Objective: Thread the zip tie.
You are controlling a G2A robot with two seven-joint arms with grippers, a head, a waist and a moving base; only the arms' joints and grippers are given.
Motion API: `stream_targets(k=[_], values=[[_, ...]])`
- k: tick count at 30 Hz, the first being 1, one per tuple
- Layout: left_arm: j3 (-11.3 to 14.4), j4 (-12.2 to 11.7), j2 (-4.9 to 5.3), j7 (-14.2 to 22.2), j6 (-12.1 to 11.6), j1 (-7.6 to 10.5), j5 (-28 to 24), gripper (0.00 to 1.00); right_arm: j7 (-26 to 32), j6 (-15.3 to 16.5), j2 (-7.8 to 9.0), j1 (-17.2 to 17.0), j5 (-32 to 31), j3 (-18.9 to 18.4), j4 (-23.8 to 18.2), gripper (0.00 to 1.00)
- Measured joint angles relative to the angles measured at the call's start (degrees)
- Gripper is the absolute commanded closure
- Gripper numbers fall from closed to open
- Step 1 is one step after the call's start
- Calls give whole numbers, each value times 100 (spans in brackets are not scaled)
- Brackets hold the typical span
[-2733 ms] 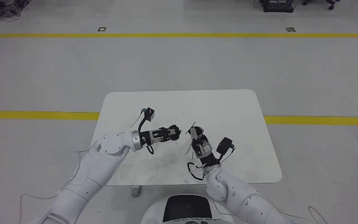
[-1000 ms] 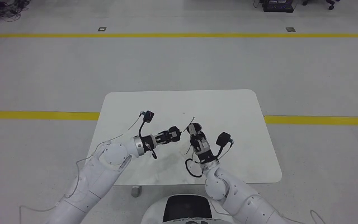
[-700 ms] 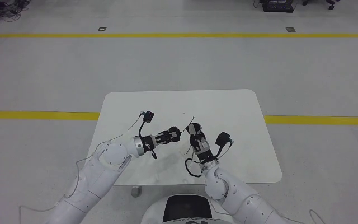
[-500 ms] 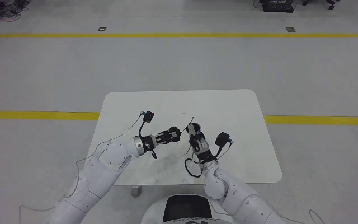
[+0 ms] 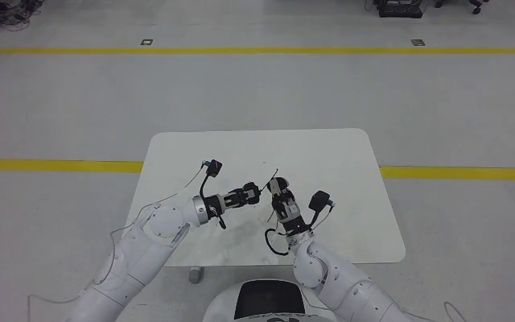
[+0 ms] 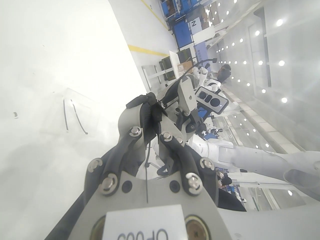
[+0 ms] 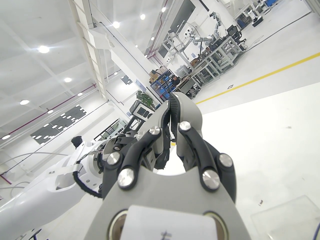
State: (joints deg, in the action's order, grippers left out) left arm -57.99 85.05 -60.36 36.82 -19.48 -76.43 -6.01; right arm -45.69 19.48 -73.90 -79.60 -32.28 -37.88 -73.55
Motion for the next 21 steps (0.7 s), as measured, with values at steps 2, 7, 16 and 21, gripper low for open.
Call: stream_targets(k=[2,7,16,21], values=[[9,-6,0,1,0,8,-3,100,7,0,-2,-1,6,-3,8,100],[21,-8,3,0,0,20,-8,100,16,0,-8,3,6,-5,34,100],[40,-11,10,10,0,32,-31,100,44,0,-36,23,-15,-26,132,100],[48,-12,12,5,0,36,-39,100,51,0,-54,23,-37,-47,167,100]])
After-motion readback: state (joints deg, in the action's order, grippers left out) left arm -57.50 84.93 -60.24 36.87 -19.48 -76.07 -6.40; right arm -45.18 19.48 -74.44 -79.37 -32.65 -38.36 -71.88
